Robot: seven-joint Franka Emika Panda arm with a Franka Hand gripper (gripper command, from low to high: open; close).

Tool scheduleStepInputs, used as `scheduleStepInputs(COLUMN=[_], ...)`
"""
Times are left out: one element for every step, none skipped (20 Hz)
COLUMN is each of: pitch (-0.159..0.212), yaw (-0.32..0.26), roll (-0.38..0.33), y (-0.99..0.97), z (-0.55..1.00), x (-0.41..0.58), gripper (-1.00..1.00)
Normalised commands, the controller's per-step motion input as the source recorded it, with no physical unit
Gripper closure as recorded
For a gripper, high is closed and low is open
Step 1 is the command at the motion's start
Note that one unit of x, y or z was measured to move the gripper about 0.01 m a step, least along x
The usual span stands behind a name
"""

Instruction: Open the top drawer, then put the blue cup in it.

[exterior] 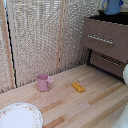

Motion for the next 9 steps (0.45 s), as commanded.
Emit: scheduleStepInputs(pitch=[0.005,0.014,0.028,0.036,0.046,0.045,0.046,0.035,0.049], yaw=[0.006,0.000,-0.003,-0.036,-0.076,-0.069,-0.062,-0.064,-0.033], roll=[0.000,0.000,0.000,0.000,0.000,0.000,0.003,0.040,0.010], y=[-0.17,-0.08,-0.01,0.00,0.00,0.00,0.07,0.04,0.20], z=[0.29,0.43,0.49,0.63,0.70,0.71,0.69,0.69,0.66], x=[0.040,0.060,0.077,0.051,0.040,0.034,0.074,0.006,0.086], gripper=[-1.00,-1.00,-1.00,-1.00,-1.00,-1.00,-1.00,-1.00,-1.00])
